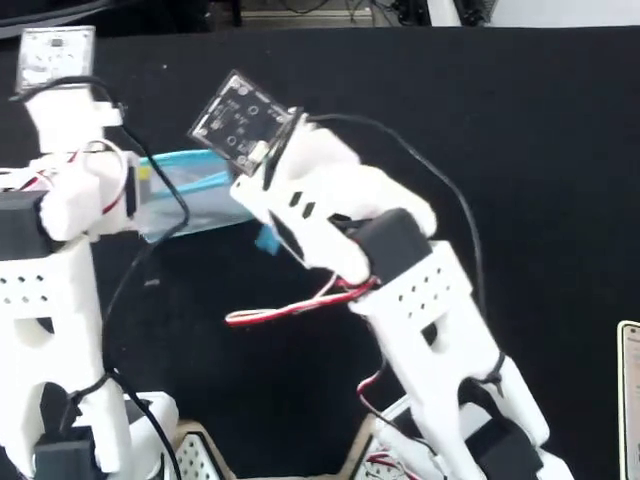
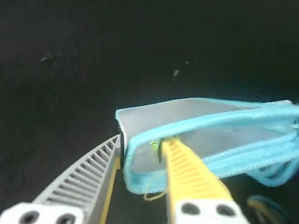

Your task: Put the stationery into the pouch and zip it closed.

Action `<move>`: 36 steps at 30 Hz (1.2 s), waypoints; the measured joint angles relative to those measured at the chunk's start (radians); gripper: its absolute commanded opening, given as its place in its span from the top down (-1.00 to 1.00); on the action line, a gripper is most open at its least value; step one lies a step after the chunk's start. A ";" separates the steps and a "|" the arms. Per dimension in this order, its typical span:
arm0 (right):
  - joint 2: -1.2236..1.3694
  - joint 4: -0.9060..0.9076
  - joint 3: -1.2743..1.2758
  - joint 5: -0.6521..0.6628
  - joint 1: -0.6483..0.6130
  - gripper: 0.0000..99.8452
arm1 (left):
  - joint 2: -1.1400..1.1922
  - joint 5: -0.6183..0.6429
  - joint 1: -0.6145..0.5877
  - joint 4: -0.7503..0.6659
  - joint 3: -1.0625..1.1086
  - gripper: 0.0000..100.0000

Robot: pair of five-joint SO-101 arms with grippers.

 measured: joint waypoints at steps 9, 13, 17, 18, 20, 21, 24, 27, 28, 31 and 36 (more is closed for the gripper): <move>0.055 -0.012 -0.008 -0.002 -0.031 0.98 | 0.000 0.000 -0.132 -0.040 -0.035 0.67; 0.060 -0.017 -0.008 -0.003 -0.031 0.98 | 0.000 -0.002 -0.132 0.003 -0.107 0.67; 0.060 -0.017 -0.008 -0.003 -0.031 0.98 | -0.002 0.002 -0.140 0.064 -0.213 0.67; 0.060 -0.017 -0.008 -0.003 -0.031 0.98 | -0.002 0.002 -0.141 0.069 -0.224 0.67; 0.060 -0.017 -0.008 -0.003 -0.031 0.98 | -0.012 0.002 -0.143 0.072 -0.227 0.67; 0.060 -0.017 -0.008 -0.003 -0.031 0.98 | -0.028 0.002 -0.143 0.075 -0.227 0.67; 0.060 -0.017 -0.008 -0.003 -0.031 0.98 | -0.104 0.002 -0.141 0.075 -0.183 0.67; 0.060 -0.017 -0.008 -0.003 -0.031 0.98 | -0.207 -0.002 -0.141 0.075 -0.100 0.67; 0.060 -0.017 -0.008 -0.003 -0.031 0.98 | -0.242 -0.015 -0.141 0.075 -0.064 0.67; 0.060 -0.017 -0.008 -0.003 -0.031 0.98 | -0.347 -0.071 -0.141 0.075 0.052 0.67; 0.060 -0.017 -0.008 -0.003 -0.031 0.98 | -0.453 -0.146 -0.046 0.031 0.284 0.67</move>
